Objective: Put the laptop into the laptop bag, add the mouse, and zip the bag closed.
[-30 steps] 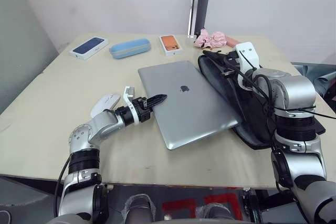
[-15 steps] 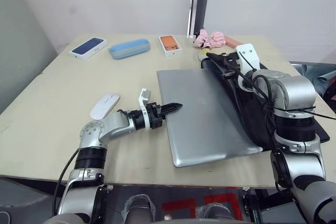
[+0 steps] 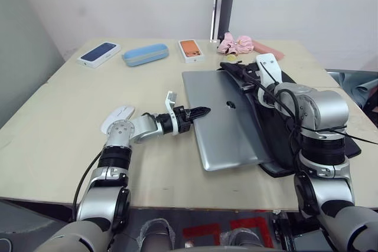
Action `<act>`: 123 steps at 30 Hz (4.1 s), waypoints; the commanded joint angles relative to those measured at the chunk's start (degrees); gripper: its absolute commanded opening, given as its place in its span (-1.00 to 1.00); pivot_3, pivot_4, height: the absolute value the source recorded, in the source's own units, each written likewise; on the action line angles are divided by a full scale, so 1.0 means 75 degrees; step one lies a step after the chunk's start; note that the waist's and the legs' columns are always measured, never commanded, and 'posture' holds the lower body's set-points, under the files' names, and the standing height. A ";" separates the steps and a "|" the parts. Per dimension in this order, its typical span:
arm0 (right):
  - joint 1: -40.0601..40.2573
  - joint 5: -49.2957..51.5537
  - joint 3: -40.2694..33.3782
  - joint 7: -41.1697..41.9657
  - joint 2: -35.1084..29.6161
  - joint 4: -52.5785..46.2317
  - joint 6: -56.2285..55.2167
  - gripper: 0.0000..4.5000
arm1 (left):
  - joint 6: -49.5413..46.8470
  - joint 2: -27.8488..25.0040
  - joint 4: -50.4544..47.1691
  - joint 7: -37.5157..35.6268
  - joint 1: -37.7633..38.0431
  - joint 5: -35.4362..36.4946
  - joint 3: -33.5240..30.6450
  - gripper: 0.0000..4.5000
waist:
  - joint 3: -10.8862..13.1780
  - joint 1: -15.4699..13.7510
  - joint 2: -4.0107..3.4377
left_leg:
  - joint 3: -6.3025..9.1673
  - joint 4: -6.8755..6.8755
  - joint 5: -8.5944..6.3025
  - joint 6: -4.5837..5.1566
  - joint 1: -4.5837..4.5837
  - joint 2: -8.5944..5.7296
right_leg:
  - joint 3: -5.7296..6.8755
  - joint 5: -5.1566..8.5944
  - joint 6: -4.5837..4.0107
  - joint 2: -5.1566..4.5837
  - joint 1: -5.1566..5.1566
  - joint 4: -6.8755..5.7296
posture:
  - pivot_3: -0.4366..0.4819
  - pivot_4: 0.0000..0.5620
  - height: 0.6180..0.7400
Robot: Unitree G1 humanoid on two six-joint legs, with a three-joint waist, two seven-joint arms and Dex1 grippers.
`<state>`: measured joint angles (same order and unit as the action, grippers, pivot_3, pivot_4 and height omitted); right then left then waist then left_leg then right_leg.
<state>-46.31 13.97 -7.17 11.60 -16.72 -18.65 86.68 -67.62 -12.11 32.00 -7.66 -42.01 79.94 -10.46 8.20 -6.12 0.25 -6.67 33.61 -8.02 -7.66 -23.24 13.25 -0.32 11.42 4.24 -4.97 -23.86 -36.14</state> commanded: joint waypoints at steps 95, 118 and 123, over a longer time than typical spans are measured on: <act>-0.0091 0.1553 -0.1081 -0.1474 0.0877 -0.0195 0.0715 -1.00 | -0.0431 0.0823 -0.3463 -0.1305 -0.0475 -0.4941 0.1176 0.49 | 0.0009 -0.0126 -0.0030 | 0.0006 -0.0001 0.0008 0.0005 0.0005 -0.0018 | 0.0009 -0.0011 0.0017 -0.0023 0.0017 0.0006 | -0.05 -0.47 1.00; -0.0005 0.1215 -0.0936 -0.1110 0.0770 -0.0200 0.0508 -1.00 | -0.0004 0.1196 -0.2833 -0.0772 -0.0321 -0.3637 -0.1026 0.98 | 0.0009 -0.0066 -0.0031 | 0.0005 -0.0010 0.0008 0.0004 0.0003 -0.0015 | 0.0010 -0.0007 0.0011 -0.0019 0.0014 0.0013 | -0.05 -0.47 1.00; -0.0047 0.1156 -0.0953 -0.1064 0.0797 -0.0192 0.0548 -1.00 | -0.0399 0.1309 -0.2994 -0.0558 -0.0344 -0.3706 -0.0855 0.98 | 0.0008 -0.0133 -0.0030 | 0.0005 -0.0003 0.0008 0.0005 0.0005 -0.0027 | 0.0007 -0.0011 0.0018 -0.0032 0.0021 0.0012 | -0.05 -0.47 1.00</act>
<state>-46.00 23.13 -13.45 3.46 -10.26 -18.71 90.91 -69.65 -2.48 11.75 -11.84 -43.90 51.57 -17.83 8.26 -7.12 0.02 -6.64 33.60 -7.96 -7.62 -23.19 13.05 -0.27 11.33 4.38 -5.22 -23.68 -36.06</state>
